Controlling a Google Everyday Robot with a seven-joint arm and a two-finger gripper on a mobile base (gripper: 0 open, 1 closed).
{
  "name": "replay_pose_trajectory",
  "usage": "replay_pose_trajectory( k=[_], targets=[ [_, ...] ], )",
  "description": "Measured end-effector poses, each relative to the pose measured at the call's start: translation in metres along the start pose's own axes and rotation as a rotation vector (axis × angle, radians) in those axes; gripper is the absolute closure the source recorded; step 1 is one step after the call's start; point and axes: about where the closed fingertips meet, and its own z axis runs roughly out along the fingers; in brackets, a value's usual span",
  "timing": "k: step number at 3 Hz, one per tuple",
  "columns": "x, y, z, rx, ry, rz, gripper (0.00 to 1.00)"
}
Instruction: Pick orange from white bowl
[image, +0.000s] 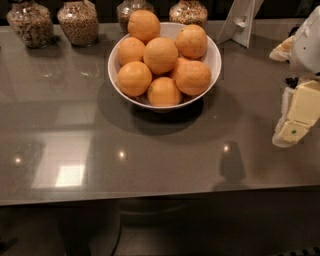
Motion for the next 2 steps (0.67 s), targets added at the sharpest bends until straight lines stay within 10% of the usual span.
replay_pose_trajectory(
  k=[2],
  targets=[
    [-0.014,-0.008,0.001,0.022,-0.103,0.006,0.0]
  ],
)
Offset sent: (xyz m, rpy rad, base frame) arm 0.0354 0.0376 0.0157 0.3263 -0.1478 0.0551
